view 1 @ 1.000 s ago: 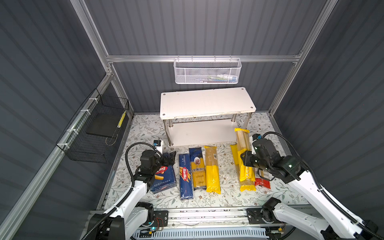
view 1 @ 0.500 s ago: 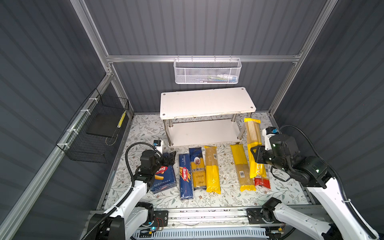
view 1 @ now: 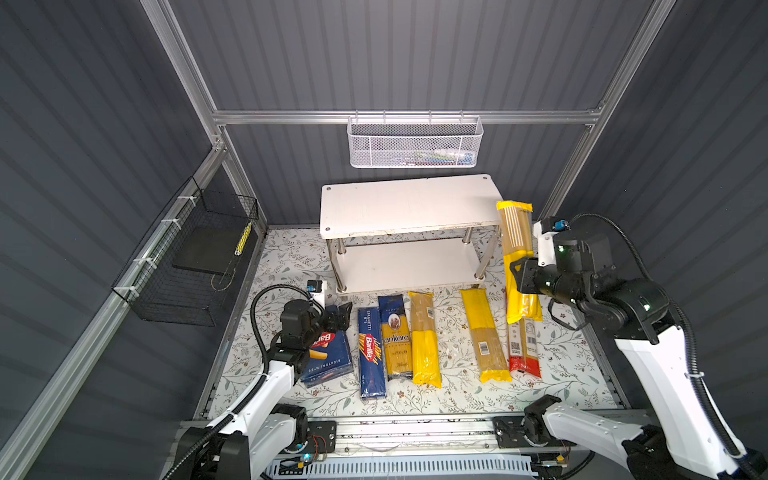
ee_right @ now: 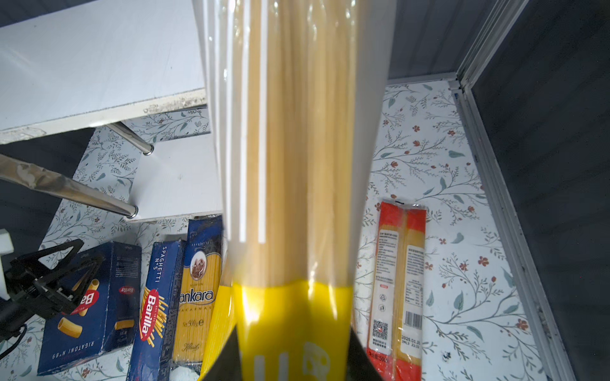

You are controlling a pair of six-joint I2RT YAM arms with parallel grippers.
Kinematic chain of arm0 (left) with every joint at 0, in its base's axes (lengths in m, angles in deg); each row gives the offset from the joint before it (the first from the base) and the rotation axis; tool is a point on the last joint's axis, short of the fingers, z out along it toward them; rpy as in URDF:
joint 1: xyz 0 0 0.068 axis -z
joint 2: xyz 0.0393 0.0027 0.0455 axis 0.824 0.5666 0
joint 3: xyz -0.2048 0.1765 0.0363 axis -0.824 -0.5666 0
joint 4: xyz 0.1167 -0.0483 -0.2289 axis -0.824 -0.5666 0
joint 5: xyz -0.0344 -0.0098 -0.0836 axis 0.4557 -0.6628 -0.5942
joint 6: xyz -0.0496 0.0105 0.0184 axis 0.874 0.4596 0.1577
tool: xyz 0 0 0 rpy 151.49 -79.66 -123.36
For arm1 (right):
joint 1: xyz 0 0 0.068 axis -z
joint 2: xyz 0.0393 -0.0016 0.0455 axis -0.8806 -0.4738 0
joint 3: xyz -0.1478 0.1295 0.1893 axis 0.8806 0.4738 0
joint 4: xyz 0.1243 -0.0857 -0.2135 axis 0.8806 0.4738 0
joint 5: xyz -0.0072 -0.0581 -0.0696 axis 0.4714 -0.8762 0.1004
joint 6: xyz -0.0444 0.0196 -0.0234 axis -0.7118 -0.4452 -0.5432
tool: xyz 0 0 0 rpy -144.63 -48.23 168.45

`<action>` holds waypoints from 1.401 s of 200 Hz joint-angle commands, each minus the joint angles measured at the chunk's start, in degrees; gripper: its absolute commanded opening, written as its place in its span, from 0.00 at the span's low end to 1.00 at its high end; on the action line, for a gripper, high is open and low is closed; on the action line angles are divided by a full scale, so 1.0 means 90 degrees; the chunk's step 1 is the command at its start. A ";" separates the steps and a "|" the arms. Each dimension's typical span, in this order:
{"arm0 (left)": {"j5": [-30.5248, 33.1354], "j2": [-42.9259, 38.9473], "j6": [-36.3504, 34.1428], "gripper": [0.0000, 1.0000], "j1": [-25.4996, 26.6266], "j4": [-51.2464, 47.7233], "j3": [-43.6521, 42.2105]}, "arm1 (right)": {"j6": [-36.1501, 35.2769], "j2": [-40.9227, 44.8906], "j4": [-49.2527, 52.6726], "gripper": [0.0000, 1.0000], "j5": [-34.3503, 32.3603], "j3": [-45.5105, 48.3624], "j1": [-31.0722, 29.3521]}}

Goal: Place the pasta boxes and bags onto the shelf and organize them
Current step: 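Lift the yellow bag upright with the right gripper toward the shelf, then lower the yellow bag onto the top shelf with the right gripper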

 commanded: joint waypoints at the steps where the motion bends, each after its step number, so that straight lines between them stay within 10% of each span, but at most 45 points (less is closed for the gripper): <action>1: -0.0028 0.0004 -0.0092 0.99 -0.0017 0.0003 0.0002 | -0.0329 -0.0045 -0.0904 0.00 0.0234 -0.0429 0.0251; 280: -0.0085 -0.0023 -0.0105 1.00 -0.0012 0.0022 -0.0013 | -0.0926 -0.3659 -0.1379 0.00 0.1611 -0.4787 0.1343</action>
